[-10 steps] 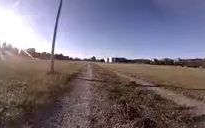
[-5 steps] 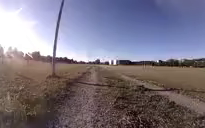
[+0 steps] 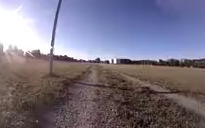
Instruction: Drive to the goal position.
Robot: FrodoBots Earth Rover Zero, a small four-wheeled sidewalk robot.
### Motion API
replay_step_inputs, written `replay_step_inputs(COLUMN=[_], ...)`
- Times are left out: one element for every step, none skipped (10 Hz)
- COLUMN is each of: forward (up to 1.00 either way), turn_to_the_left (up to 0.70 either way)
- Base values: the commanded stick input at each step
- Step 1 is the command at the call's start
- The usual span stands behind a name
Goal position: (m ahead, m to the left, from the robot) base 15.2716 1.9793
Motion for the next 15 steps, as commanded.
replay_step_inputs(forward=[0.50,0.50,0.50,0.50,0.50,0.50,0.50,0.50,0.50,0.50,0.50,0.50,0.50,0.50,0.50], turn_to_the_left=[0.00,0.00,0.04,0.09,0.22,0.49,0.50,0.31,0.10,0.00,0.00,0.00,0.00,0.00,0.00])
